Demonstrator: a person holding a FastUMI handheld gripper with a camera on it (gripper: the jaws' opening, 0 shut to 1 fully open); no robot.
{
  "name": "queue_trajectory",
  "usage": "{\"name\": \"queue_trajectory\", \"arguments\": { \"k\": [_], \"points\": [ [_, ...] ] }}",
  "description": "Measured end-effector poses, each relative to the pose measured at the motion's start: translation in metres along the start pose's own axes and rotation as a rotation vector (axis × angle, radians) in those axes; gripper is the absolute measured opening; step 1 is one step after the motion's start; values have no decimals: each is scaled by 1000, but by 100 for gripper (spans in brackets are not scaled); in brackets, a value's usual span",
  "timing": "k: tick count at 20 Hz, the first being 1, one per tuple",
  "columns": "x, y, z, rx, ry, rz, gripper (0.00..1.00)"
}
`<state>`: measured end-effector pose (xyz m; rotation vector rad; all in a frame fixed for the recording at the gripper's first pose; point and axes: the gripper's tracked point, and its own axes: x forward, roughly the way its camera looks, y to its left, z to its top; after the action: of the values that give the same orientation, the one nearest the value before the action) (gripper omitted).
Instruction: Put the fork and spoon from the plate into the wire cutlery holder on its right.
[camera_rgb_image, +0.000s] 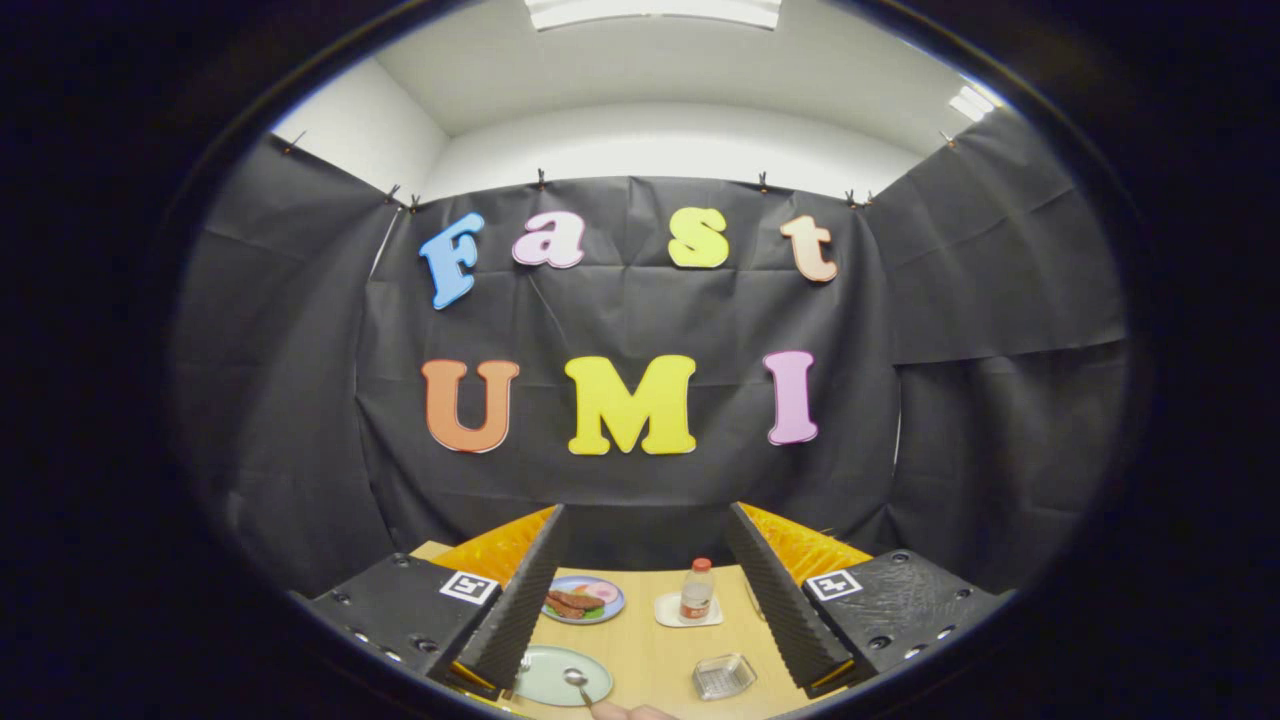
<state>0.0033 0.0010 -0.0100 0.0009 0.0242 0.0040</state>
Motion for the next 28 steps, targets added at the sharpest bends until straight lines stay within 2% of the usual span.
{"name": "queue_trajectory", "arguments": {
  "k": [4,8,12,19,21,25,28],
  "points": [
    [10,2,-31,-25,51,-8,96],
    [25,9,-86,-59,148,-21,96],
    [40,28,-161,-63,304,3,96],
    [56,70,-294,-180,599,87,96],
    [52,83,-331,-200,699,123,93],
    [53,93,-381,-248,816,136,91],
    [58,99,-409,-225,897,142,78]
  ]
}}
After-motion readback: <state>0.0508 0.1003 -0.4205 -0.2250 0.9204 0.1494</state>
